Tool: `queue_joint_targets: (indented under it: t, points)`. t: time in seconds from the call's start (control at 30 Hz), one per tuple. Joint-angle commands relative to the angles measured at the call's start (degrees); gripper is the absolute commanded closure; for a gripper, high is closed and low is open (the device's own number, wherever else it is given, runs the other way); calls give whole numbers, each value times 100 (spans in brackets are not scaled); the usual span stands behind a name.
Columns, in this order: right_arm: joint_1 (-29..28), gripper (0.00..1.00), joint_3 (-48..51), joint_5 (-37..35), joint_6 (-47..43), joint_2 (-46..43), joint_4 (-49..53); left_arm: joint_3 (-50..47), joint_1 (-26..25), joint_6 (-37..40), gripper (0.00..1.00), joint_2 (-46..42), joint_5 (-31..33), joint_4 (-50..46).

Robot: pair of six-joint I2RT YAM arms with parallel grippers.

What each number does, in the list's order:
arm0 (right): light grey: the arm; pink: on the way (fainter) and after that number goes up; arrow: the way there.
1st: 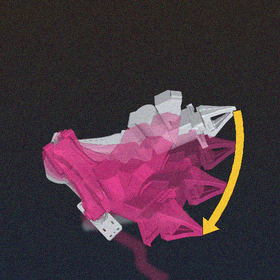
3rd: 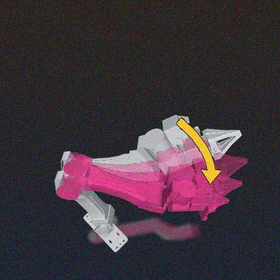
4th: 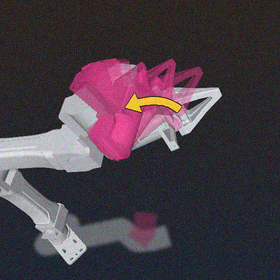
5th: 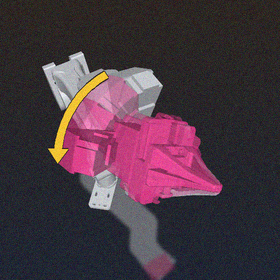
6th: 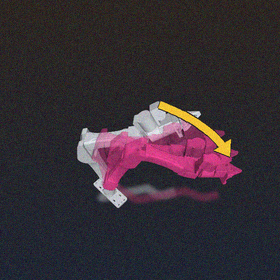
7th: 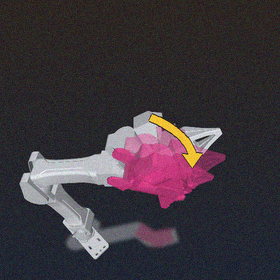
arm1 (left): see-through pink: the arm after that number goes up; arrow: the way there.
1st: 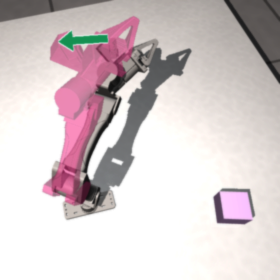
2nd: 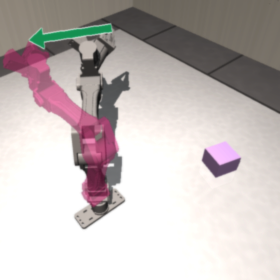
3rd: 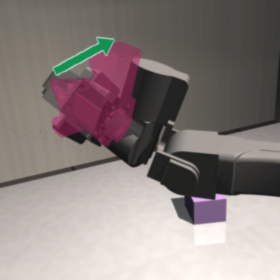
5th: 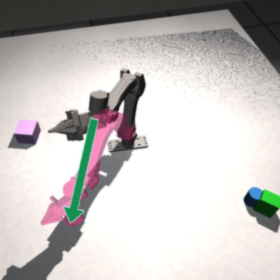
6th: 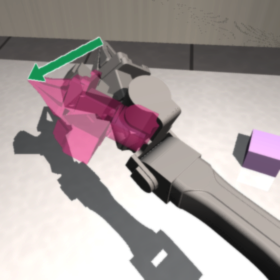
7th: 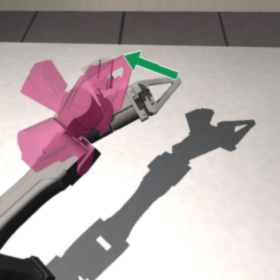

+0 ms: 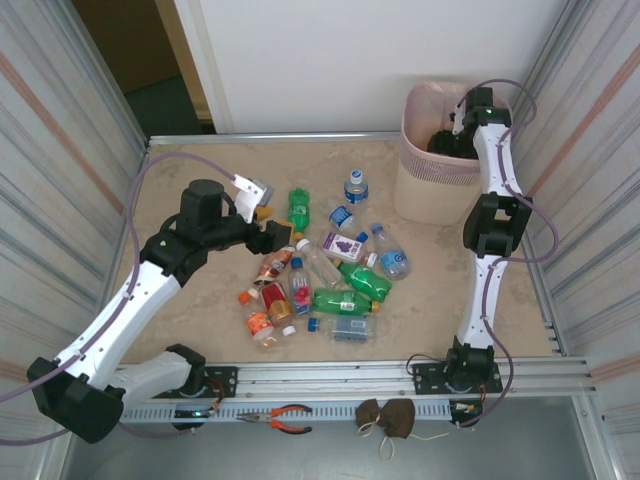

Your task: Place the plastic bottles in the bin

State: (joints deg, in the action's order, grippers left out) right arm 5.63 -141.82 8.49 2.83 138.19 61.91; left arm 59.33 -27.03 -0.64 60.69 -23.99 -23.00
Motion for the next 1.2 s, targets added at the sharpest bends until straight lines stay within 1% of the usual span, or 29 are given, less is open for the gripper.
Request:
queue_joint_targets:
  t: [0.0, 0.13, 0.37, 0.5, 0.67, 0.8, 0.93, 1.0, 1.07, 1.13, 1.17]
  points:
    - [-35, 19, -272, -145, -46, -113, 164, 106, 45, 38, 25, -38, 133, -188]
    - [-40, 15, -285, -169, -28, -421, 115, 159, 37, -130, 25, 28, 376, -398]
    - [-71, 14, -285, -211, -40, -1016, 99, 120, 38, -641, 26, 154, 724, -915]
    - [-102, 14, -294, -190, -37, -1374, 67, 55, 40, -1093, 27, 223, 1120, -1377]
    - [-190, 14, -285, -238, -52, -1831, 92, -186, 42, -2028, 27, 120, 1908, -1984]
    - [-303, 14, -174, -250, -50, -2216, 124, -709, 41, -2746, 26, -164, 2018, -2034]
    - [-489, 14, 400, -279, -47, -2767, -81, -1201, 60, -3704, 25, -373, 2347, -2284]
    - [-594, 14, 720, -315, -43, -3035, -218, -1430, 140, -3967, 26, -416, 2222, -2272]
    - [-713, 14, 982, -357, -28, -3268, -299, -1635, 329, -4355, 28, -459, 2205, -2347]
    - [-825, 14, 1217, -401, -26, -3473, -361, -1888, 659, -4515, 31, -510, 1864, -2202]
    - [-886, 14, 1335, -439, -20, -3569, -392, -2038, 868, -4538, 32, -546, 1563, -2048]
